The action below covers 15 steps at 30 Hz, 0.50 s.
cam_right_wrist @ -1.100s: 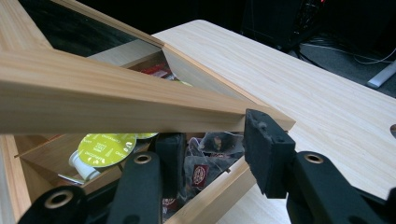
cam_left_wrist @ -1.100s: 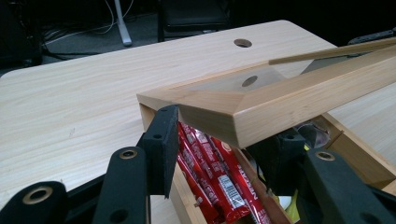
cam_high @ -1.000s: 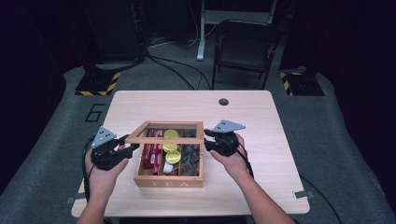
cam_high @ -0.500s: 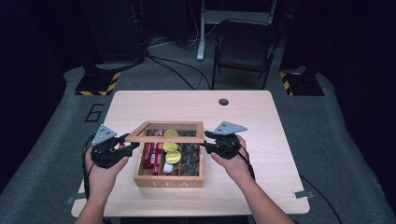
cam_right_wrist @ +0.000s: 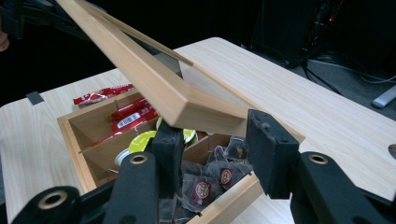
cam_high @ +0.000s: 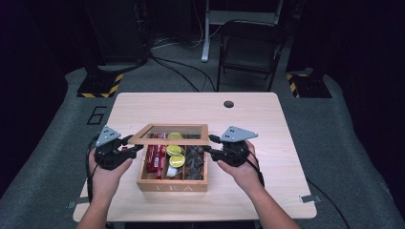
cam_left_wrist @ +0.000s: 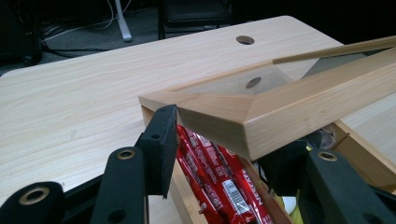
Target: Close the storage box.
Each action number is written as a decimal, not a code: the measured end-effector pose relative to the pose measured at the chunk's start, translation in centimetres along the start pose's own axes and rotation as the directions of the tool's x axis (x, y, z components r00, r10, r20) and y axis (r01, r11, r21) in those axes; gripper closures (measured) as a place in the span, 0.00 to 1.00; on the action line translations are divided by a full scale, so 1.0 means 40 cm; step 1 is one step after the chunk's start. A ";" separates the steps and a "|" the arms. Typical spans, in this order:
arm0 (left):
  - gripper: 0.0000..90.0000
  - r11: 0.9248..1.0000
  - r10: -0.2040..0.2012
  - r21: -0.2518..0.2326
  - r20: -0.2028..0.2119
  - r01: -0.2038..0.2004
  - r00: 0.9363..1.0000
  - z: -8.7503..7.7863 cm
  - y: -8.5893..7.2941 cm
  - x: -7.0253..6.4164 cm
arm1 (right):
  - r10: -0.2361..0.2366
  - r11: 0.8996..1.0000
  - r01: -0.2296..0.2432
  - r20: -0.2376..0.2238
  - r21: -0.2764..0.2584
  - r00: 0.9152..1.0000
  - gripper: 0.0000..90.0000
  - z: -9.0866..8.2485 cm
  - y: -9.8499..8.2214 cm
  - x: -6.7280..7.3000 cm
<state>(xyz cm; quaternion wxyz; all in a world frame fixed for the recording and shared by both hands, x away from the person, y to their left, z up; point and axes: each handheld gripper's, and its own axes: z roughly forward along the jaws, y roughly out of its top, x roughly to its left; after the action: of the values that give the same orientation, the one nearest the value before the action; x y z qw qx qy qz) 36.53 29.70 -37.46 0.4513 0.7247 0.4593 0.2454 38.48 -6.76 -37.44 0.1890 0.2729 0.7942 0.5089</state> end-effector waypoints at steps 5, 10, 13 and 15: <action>0.58 1.000 -0.001 0.006 0.001 0.001 1.000 0.001 0.007 0.002 | 0.005 1.000 -0.005 -0.004 -0.002 1.000 0.62 -0.006 -0.001 0.004; 0.58 1.000 0.012 0.017 0.000 -0.012 1.000 0.000 0.012 0.003 | 0.001 1.000 -0.001 -0.009 -0.012 1.000 0.63 -0.012 0.007 0.004; 0.58 0.999 0.022 0.025 0.004 -0.022 1.000 0.000 0.016 0.004 | -0.018 1.000 0.018 -0.004 -0.003 1.000 0.63 -0.014 0.021 0.008; 0.58 0.999 0.036 0.029 0.009 -0.036 0.999 -0.002 0.021 0.006 | -0.003 1.000 0.003 0.003 0.001 1.000 0.63 -0.013 0.023 0.011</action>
<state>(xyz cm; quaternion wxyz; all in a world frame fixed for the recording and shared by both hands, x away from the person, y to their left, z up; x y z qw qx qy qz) 36.96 29.79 -36.68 0.4383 0.7404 0.4476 0.2437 38.07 -6.55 -36.38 0.1910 0.2726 0.7945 0.5078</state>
